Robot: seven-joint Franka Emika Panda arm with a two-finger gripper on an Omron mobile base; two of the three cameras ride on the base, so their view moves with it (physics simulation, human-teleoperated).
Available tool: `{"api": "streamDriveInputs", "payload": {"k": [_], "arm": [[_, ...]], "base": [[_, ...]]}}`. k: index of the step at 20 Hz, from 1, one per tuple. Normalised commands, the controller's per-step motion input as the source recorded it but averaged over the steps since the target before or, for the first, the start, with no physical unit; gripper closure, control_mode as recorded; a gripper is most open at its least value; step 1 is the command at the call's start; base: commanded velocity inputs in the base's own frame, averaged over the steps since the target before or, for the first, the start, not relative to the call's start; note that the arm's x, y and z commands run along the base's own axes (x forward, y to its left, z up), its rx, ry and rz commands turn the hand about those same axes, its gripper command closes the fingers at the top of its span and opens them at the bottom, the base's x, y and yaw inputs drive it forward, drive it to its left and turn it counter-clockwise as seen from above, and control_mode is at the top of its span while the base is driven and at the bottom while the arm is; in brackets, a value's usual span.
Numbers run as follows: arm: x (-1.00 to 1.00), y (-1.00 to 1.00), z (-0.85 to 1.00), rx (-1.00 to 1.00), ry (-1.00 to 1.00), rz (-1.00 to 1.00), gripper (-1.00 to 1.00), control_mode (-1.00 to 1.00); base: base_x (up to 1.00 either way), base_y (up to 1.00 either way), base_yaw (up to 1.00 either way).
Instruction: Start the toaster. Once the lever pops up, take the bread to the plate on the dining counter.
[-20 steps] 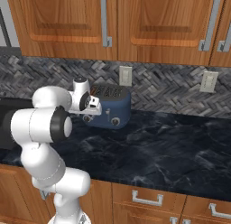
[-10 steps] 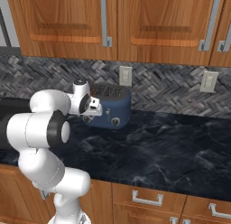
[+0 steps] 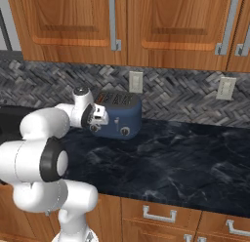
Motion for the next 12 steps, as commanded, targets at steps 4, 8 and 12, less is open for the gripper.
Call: {"api": "streamDriveInputs", "payload": {"k": [4, 8, 12], "arm": [[-0.03, 0.00, 0.34, 0.00, 0.00, 0.00, -1.00, -1.00], [0.00, 0.00, 0.42, 0.00, -0.01, 0.00, -1.00, -1.00], [-0.01, 0.00, 0.44, 0.00, -0.01, 0.00, -1.00, -1.00]], "base": [[0.00, 0.00, 0.00], [0.00, 0.00, 0.00], [0.00, 0.00, 0.00]]}}
